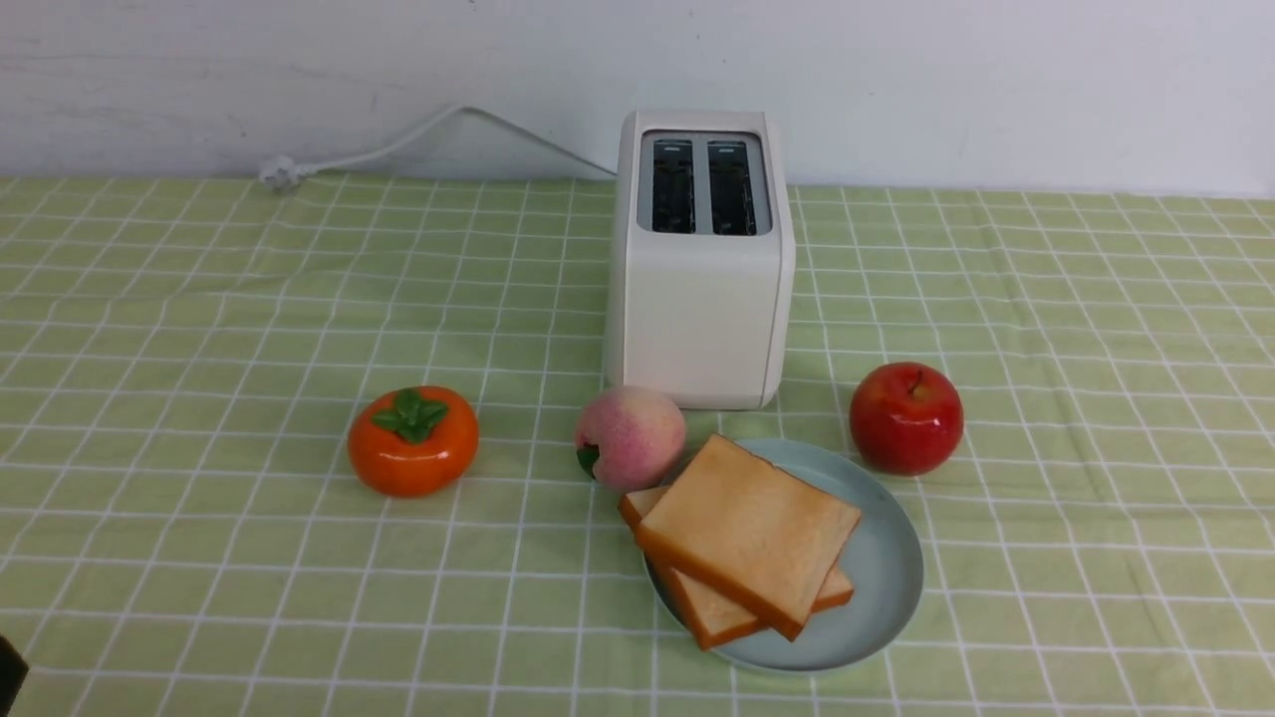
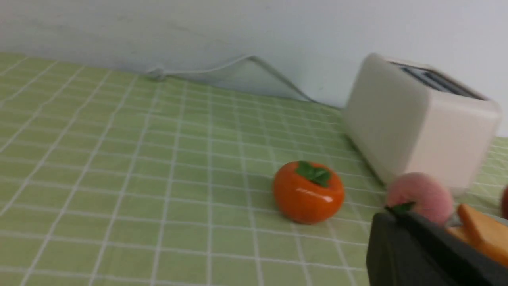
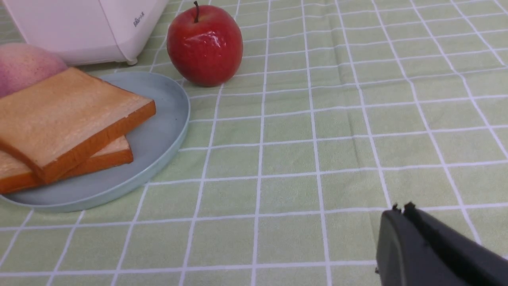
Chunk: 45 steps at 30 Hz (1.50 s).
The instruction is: Take toasted bread from bread machine on green coffee tablecloth place on plate.
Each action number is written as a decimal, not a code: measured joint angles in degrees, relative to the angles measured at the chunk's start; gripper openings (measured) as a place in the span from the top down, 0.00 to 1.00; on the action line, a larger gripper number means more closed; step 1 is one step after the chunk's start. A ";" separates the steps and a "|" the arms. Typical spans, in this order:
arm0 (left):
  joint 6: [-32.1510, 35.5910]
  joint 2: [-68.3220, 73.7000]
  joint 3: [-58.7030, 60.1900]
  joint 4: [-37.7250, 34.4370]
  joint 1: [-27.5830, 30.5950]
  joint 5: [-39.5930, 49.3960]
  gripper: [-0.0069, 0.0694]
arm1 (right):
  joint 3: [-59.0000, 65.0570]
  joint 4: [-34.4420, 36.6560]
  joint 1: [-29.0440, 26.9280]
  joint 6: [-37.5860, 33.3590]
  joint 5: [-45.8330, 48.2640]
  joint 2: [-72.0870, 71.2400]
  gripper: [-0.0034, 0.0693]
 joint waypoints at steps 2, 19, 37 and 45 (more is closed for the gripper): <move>-0.14 -0.81 1.53 -0.22 1.66 0.80 0.93 | 0.00 0.00 0.00 0.00 0.00 0.00 0.98; -0.87 -1.28 2.37 0.88 3.45 14.65 0.93 | 0.00 0.06 0.00 0.00 0.05 0.00 0.97; -0.87 -1.28 2.37 0.88 3.45 14.58 0.93 | -0.02 0.06 0.00 0.00 0.05 0.00 0.95; -0.87 -1.28 2.37 0.88 3.45 14.58 0.93 | -0.02 0.06 0.00 0.00 0.05 0.00 0.95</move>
